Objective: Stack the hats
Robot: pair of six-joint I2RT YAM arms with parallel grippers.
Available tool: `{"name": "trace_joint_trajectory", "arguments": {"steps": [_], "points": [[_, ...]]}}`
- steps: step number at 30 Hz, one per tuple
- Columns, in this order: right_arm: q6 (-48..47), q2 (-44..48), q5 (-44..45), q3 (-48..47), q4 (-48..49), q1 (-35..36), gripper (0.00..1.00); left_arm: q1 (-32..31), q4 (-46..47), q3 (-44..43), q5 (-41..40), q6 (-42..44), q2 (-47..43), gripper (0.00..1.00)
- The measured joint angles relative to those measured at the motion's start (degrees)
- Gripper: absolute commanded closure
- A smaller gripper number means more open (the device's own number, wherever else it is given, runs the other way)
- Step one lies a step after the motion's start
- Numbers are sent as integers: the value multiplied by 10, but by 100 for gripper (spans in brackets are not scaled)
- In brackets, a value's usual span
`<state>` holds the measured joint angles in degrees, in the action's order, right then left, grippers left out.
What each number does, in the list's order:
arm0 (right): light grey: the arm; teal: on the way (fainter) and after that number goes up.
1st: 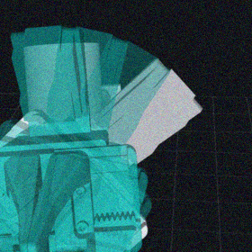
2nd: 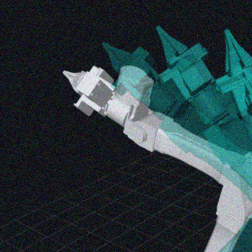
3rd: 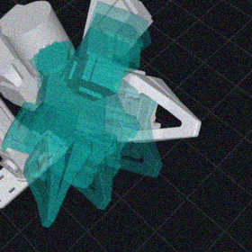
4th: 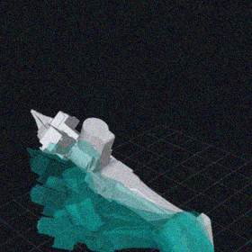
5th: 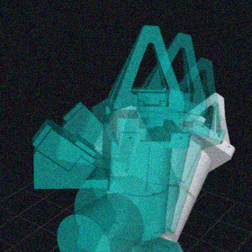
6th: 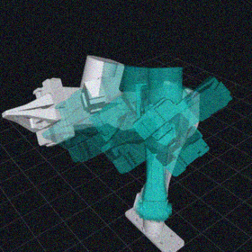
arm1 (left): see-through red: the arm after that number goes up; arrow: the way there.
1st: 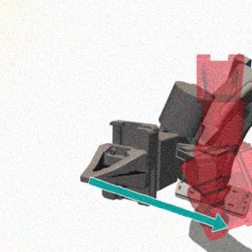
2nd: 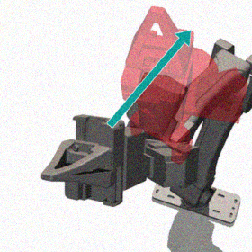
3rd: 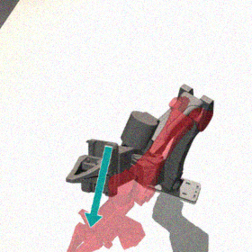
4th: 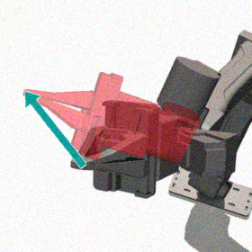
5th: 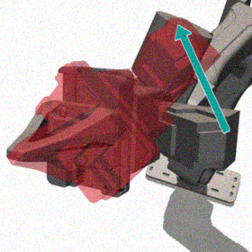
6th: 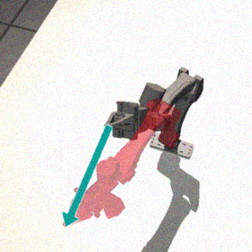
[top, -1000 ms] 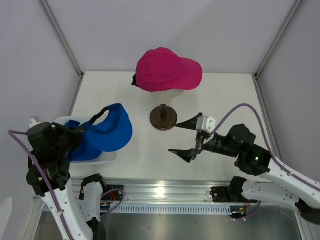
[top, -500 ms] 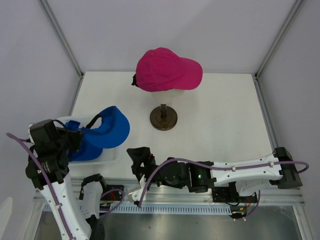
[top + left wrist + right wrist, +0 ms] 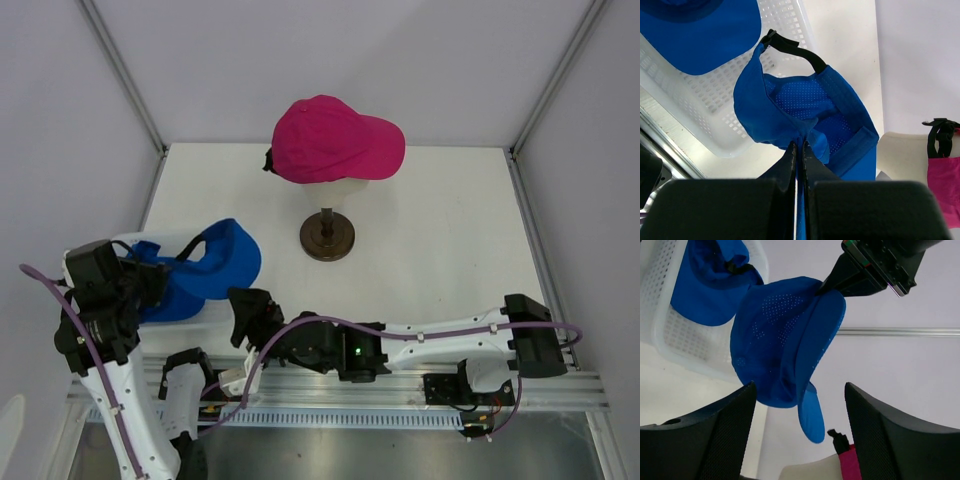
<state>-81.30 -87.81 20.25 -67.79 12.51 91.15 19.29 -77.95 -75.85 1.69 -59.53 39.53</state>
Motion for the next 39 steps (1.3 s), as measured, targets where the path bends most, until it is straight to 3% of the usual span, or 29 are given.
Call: {"name": "trace_joint_trajectory", "arguments": {"steps": [4, 7, 8, 15, 18, 20, 21, 26, 30, 34, 37, 39], "points": [[-4, -20, -7, -19, -2, -14, 42, -7, 0, 0, -1, 0, -7, 99], [-2, -32, -16, -45, -2, -30, 76, -12, 0, 0, -2, 0, -14, 99], [-1, -35, -19, -51, -1, -34, 99, -12, 0, 0, -3, 0, -14, 99], [66, -47, -59, -82, -32, -62, 100, -14, 23, 3, -27, 12, -27, 98], [141, -44, -88, -113, -63, -77, 100, -17, 32, 3, -32, 39, -33, 78], [200, -31, -118, -117, -81, -93, 100, -23, 33, -3, -28, 63, -34, 25], [232, -21, -132, -117, -89, -101, 100, -26, 31, -8, -26, 73, -34, 3], [411, 74, -214, -109, -117, -158, 100, -32, 36, -74, -47, 134, -33, 1], [630, 171, -217, -107, -124, -214, 100, -33, 108, -119, -67, 220, -52, 1], [868, 217, -174, -172, -218, -245, 100, -33, 206, -120, -42, 307, -101, 0], [1037, 233, -194, -217, -296, -296, 100, -33, 258, -118, 1, 357, -118, 1], [1154, 266, -223, -196, -327, -343, 100, -33, 279, -106, 28, 377, -118, 0]]}}
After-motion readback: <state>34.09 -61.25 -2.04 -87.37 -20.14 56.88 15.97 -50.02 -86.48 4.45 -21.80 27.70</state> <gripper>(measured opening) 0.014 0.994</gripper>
